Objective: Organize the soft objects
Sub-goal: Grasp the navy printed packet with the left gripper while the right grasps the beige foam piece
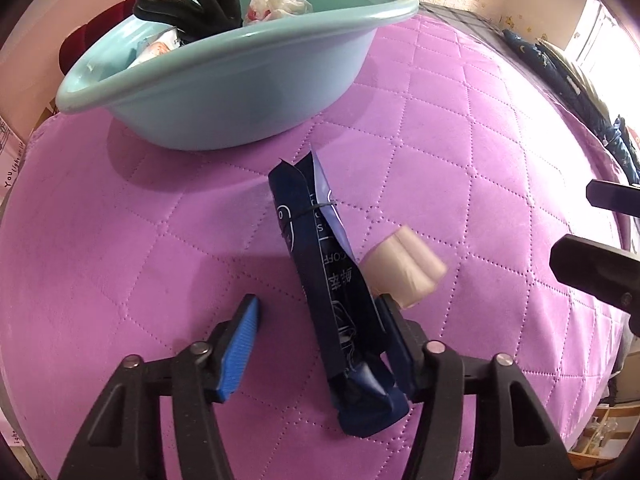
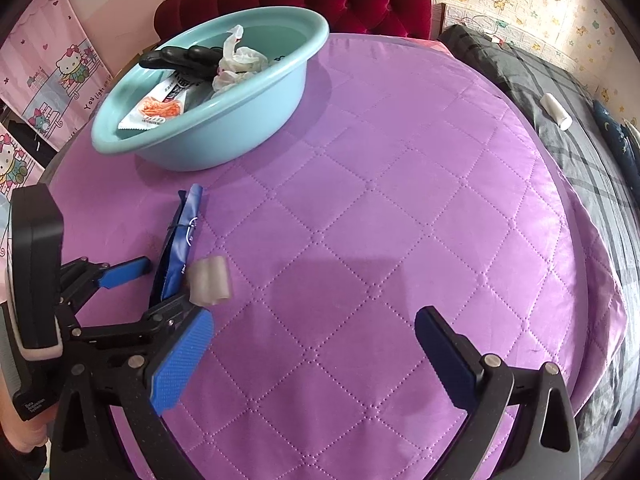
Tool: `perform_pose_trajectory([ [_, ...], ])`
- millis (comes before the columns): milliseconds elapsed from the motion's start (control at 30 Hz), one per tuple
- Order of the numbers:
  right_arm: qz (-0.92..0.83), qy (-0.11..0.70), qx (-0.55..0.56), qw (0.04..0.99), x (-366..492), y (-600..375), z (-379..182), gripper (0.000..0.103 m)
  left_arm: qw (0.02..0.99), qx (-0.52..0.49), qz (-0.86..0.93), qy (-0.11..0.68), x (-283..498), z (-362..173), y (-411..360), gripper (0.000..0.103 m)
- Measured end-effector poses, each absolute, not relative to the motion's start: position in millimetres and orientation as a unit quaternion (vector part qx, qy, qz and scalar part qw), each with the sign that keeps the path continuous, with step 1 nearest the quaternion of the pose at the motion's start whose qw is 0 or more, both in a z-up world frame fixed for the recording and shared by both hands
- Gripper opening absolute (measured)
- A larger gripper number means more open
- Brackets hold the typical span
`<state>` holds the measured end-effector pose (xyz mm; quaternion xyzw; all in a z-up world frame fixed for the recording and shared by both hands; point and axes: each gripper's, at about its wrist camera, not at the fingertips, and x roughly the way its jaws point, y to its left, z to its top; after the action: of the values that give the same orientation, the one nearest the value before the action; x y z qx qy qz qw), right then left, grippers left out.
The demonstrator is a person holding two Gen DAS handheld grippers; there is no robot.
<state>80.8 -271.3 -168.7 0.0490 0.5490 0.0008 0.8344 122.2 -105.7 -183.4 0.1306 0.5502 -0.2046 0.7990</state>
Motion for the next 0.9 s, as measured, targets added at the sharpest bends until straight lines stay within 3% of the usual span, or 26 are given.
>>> perform_pose_trajectory([
  [33, 0.001, 0.549, 0.048, 0.834, 81, -270, -169, 0.103, 0.799, 0.129, -0.206, 0.549, 122, -182, -105, 0.05],
  [67, 0.002, 0.549, 0.047, 0.835, 82, -270, -168, 0.103, 0.8, 0.127, -0.207, 0.548, 123, -181, -105, 0.033],
  [100, 0.003, 0.549, 0.047, 0.834, 82, -269, -168, 0.103, 0.802, 0.126, -0.208, 0.546, 123, -180, -105, 0.026],
  [267, 0.008, 0.548, 0.044, 0.835, 83, -264, -169, 0.103, 0.804, 0.103, -0.211, 0.546, 127, -172, -94, 0.019],
  [900, 0.079, 0.576, -0.002, 0.814, 113, -206, -196, 0.102, 0.825, 0.059, -0.171, 0.536, 106, -133, -14, 0.019],
])
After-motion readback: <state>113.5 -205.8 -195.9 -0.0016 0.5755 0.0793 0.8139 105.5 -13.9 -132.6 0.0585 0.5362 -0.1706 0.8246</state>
